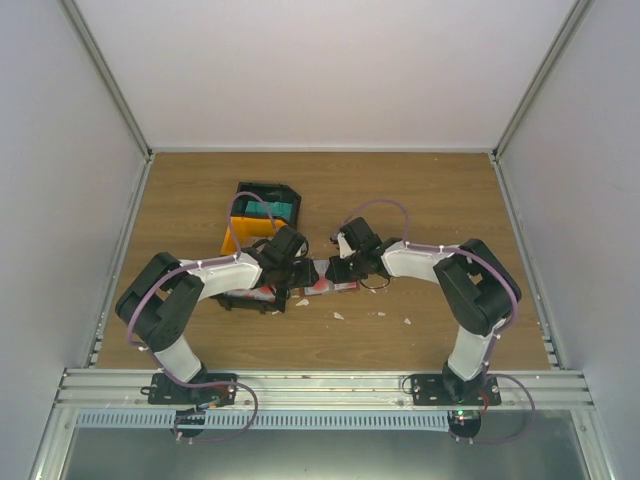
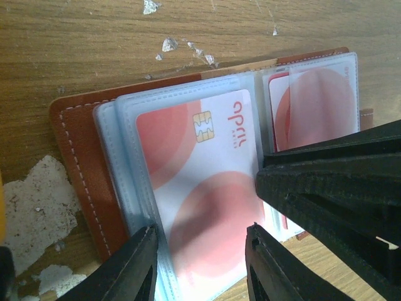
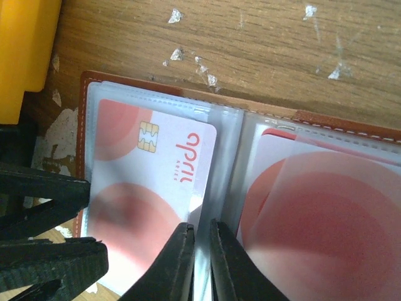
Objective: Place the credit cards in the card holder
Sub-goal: Turn over the card slot in the card holder.
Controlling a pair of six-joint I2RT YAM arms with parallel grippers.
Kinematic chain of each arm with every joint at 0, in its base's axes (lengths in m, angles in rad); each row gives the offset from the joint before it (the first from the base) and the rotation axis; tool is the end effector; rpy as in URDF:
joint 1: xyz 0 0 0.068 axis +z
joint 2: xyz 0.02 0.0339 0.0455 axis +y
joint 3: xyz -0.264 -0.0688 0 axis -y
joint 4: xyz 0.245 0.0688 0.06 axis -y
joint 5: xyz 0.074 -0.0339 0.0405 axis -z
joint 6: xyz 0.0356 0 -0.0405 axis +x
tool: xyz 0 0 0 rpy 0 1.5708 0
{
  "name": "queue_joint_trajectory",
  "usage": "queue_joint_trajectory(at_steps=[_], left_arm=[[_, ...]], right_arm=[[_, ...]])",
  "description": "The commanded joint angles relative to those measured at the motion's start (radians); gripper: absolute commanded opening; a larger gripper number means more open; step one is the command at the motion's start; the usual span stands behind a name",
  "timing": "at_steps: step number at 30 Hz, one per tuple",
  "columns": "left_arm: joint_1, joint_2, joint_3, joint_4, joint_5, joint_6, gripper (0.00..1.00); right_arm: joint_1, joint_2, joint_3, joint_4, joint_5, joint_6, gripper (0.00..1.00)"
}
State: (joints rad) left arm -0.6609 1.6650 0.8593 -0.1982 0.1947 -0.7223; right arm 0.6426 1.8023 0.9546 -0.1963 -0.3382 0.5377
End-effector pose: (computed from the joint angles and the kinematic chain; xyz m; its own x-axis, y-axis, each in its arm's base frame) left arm 0.2455 -0.1996 0.1493 -0.9520 -0.0814 -0.2950 0.0731 0.8756 -0.4775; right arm 0.2665 0.2143 0.1335 -0.9523 -0.1094 -0.2849 -0.2458 0.8281 0.5038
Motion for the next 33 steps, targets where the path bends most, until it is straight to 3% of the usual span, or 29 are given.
queue_joint_trajectory(at_steps=[1,10,24,33], left_arm=[[-0.003,-0.015,0.011,0.019,0.007,0.008,0.41],[-0.003,-0.026,0.01,0.019,0.005,0.007,0.42],[-0.003,-0.062,0.005,0.082,0.07,0.033,0.39],[-0.003,-0.02,0.027,0.185,0.227,0.098,0.49]], right_arm=[[0.014,0.05,0.019,-0.059,0.036,-0.029,0.08],[0.014,0.074,0.019,-0.066,0.06,-0.018,0.03],[0.014,0.037,0.011,-0.038,0.061,0.002,0.05],[-0.022,-0.17,-0.028,-0.032,0.231,0.094,0.21]])
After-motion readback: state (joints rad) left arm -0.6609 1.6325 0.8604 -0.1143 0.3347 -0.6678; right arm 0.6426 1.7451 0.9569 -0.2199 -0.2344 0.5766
